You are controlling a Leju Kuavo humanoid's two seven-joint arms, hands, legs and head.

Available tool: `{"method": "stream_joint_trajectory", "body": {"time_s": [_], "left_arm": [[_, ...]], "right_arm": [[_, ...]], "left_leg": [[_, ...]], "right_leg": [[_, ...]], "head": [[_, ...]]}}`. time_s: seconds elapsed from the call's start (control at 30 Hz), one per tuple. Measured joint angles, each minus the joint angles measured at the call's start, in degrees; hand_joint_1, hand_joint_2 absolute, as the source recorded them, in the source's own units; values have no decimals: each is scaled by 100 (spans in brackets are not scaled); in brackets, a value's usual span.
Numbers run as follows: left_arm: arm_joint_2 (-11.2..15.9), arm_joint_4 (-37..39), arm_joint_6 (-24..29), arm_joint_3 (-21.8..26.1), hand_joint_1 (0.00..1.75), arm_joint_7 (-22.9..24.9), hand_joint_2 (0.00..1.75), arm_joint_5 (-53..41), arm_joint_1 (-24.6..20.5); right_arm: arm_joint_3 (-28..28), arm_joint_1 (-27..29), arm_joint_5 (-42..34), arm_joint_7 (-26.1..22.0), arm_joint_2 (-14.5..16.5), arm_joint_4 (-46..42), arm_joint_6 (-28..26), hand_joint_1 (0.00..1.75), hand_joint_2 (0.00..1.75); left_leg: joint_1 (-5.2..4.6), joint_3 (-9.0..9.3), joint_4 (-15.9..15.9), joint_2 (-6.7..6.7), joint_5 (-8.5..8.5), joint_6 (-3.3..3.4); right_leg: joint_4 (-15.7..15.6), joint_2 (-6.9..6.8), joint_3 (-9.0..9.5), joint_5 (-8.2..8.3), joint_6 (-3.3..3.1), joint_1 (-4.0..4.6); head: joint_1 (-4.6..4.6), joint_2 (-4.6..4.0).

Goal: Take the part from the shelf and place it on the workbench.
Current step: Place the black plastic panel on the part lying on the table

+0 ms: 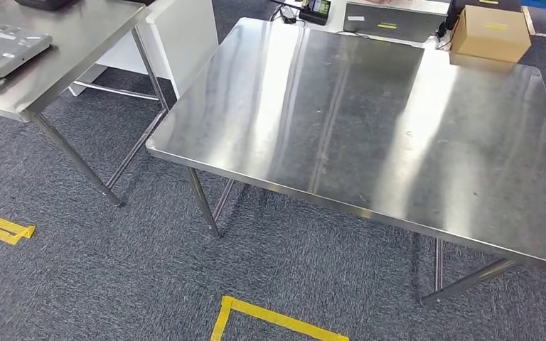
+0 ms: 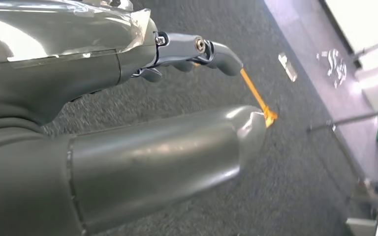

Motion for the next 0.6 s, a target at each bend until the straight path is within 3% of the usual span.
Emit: {"method": "stream_joint_trajectory", "body": {"time_s": [0.03, 0.07, 0.13, 0.17, 0.2, 0.27, 0.33, 0.43, 0.6], "left_arm": [[2, 10, -2, -3, 0, 0, 0, 2, -8], [2, 25, -4, -7, 0, 1, 0, 3, -15], [-15, 75, -8, -21, 0, 2, 0, 4, -15], [-21, 101, -15, -30, 0, 2, 0, 7, -15], [-24, 122, -26, -38, 0, 2, 0, 9, -16], [-24, 162, -53, -64, 0, 2, 0, -1, -19], [-30, 218, -92, -122, 0, 2, 0, -23, -23], [-60, 328, -156, -189, 0, 2, 0, -23, -14], [-74, 417, -267, -214, 0, 2, 0, 1, 87]], "right_arm": [[17, -35, 7, 20, -28, 20, -2, 175, 175], [40, -90, 29, 65, -49, 39, 2, 175, 175], [147, -298, 144, 198, -45, 100, 26, 175, 175], [235, -435, 235, 254, -18, 150, 26, 175, 175], [340, -572, 341, 281, 26, 218, -1, 175, 175], [566, -785, 508, 239, 173, 390, -163, 175, 175], [736, -851, 550, 100, 359, 569, -405, 175, 175], [846, -743, 515, -119, 613, 791, -696, 175, 175], [898, -671, 542, -249, 956, 1235, -887, 175, 175]], "left_leg": [[-3, -153, 304, 236, -152, -20], [11, -354, 695, 370, -318, -36], [48, -680, 1285, 444, -473, -50], [59, -706, 1304, 450, -411, -53], [66, -606, 1092, 454, -263, -49], [67, -181, 323, 497, 54, -23], [55, 99, -165, 535, 163, 12], [31, 122, -224, 523, 160, 31], [-15, 107, -220, 506, 147, 82]], "right_leg": [[-2, -80, 18, -8, -37, 16], [0, -160, 31, -21, -73, 33], [1, -296, 50, -41, -107, 59], [2, -342, 60, -51, -117, 64], [2, -375, 74, -63, -118, 66], [3, -416, 107, -100, -92, 84], [12, -451, 122, -141, -52, 135], [6, -480, 126, -159, -43, 196], [-48, -497, 140, -143, -18, 176]], "head": [[-15, 0], [-25, 0], [-26, 0], [-25, 0], [-26, 0], [-26, 0], [-19, 0], [-12, 0], [-12, 0]]}}
